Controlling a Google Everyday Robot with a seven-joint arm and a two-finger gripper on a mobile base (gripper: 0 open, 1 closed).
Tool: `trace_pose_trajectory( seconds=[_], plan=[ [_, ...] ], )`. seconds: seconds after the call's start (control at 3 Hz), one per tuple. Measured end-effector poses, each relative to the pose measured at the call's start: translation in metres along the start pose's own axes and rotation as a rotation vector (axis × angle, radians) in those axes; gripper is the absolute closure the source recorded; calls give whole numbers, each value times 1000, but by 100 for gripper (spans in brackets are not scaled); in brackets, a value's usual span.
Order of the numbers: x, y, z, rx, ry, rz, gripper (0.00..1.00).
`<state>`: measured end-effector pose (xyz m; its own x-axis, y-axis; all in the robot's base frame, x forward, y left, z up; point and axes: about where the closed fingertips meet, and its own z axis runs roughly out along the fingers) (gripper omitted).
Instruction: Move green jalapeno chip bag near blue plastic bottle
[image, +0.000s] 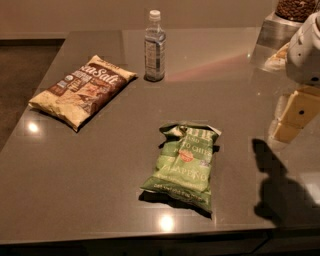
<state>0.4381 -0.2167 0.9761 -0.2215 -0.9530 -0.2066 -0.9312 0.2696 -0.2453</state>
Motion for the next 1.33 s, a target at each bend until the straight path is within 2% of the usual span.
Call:
trace_pose_trajectory(
  seconds=[0.33,0.67,1.33],
  plan=[
    [0,0,0,0,0,0,0],
    [-17,6,4,-36,-39,-37,0],
    [-63,27,50,-162,-81,-150,0]
  ],
)
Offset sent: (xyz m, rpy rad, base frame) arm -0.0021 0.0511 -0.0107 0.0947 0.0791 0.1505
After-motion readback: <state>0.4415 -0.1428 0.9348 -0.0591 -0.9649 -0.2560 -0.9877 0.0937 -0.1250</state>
